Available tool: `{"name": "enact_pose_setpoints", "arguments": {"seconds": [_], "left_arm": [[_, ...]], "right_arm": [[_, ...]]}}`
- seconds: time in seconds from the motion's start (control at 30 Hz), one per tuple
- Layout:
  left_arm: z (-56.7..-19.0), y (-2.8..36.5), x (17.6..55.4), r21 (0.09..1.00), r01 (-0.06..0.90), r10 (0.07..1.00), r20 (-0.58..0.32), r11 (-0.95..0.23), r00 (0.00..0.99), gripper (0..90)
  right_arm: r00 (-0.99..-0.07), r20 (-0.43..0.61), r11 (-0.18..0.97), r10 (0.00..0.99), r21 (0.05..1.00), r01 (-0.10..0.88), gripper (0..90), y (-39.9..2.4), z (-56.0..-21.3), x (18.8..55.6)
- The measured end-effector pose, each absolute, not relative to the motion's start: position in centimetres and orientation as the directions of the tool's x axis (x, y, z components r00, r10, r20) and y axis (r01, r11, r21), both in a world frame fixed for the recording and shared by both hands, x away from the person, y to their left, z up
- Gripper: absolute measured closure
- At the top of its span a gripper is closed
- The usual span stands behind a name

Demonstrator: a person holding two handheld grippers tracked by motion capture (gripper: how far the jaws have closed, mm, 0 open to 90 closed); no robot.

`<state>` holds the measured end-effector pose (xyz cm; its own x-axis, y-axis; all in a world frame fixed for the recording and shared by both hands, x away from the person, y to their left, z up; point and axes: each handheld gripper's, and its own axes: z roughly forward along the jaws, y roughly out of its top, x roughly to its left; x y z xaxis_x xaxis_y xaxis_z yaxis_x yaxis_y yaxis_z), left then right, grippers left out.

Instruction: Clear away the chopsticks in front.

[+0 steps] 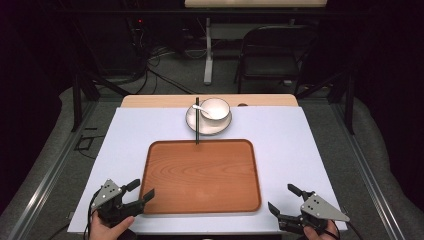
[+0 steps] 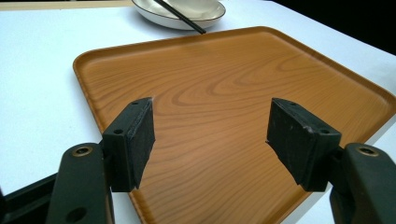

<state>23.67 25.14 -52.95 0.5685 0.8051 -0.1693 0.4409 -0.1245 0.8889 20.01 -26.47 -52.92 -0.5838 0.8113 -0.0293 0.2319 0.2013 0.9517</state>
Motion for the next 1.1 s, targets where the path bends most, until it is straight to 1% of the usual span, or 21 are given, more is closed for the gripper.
{"name": "enact_pose_setpoints", "arguments": {"seconds": [0.17, 0.2, 0.37, 0.5, 0.57, 0.77, 0.83, 0.9, 0.93, 1.0, 1.1], "left_arm": [[-53.0, 25.3, 23.7, 0.887, 0.448, 0.807, -0.182, -0.111, 0.561, 31.2], [-53.0, 25.3, 23.7, 0.887, 0.448, 0.808, -0.185, -0.108, 0.56, 29.5], [-53.0, 25.4, 23.8, 0.884, 0.459, 0.816, -0.195, -0.094, 0.544, 27.9], [-53.0, 25.4, 23.9, 0.875, 0.475, 0.829, -0.2, -0.088, 0.522, 27.6], [-53.1, 25.5, 24.0, 0.871, 0.486, 0.831, -0.219, -0.069, 0.511, 27.2], [-53.1, 25.7, 24.2, 0.864, 0.5, 0.825, -0.242, -0.056, 0.511, 27.0], [-53.1, 25.5, 24.3, 0.857, 0.511, 0.828, -0.24, -0.065, 0.507, 28.3], [-53.1, 25.4, 24.5, 0.845, 0.53, 0.824, -0.248, -0.073, 0.509, 32.0], [-53.1, 25.3, 24.7, 0.833, 0.549, 0.819, -0.264, -0.072, 0.509, 33.8], [-53.3, 25.2, 25.5, 0.804, 0.592, 0.802, -0.326, -0.042, 0.501, 36.8], [-53.2, 24.8, 26.7, 0.778, 0.627, 0.793, -0.357, -0.04, 0.494, 39.1]], "right_arm": [[-0.584, -0.019, 0.195, 0.812, 0.951, 0.24, 14.5, -26.4, -52.9, 20.0], [-0.585, -0.023, 0.199, 0.811, 0.95, 0.239, 14.5, -26.4, -52.9, 20.0], [-0.585, -0.026, 0.202, 0.811, 0.95, 0.238, 14.5, -26.4, -52.9, 20.0], [-0.585, -0.023, 0.2, 0.811, 0.95, 0.24, 14.5, -26.4, -52.9, 20.1], [-0.582, -0.019, 0.196, 0.813, 0.95, 0.243, 14.6, -26.4, -52.9, 20.1], [-0.582, -0.023, 0.199, 0.813, 0.95, 0.241, 14.5, -26.4, -52.9, 20.1], [-0.582, -0.022, 0.198, 0.813, 0.95, 0.241, 14.6, -26.4, -52.9, 20.1], [-0.58, -0.023, 0.197, 0.814, 0.951, 0.239, 14.5, -26.4, -52.9, 20.1], [-0.578, -0.02, 0.194, 0.816, 0.951, 0.24, 14.5, -26.4, -52.9, 20.1], [-0.575, -0.021, 0.193, 0.818, 0.952, 0.24, 14.6, -26.4, -52.9, 20.1], [-0.577, -0.021, 0.194, 0.817, 0.951, 0.24, 14.5, -26.4, -52.9, 20.2]]}}
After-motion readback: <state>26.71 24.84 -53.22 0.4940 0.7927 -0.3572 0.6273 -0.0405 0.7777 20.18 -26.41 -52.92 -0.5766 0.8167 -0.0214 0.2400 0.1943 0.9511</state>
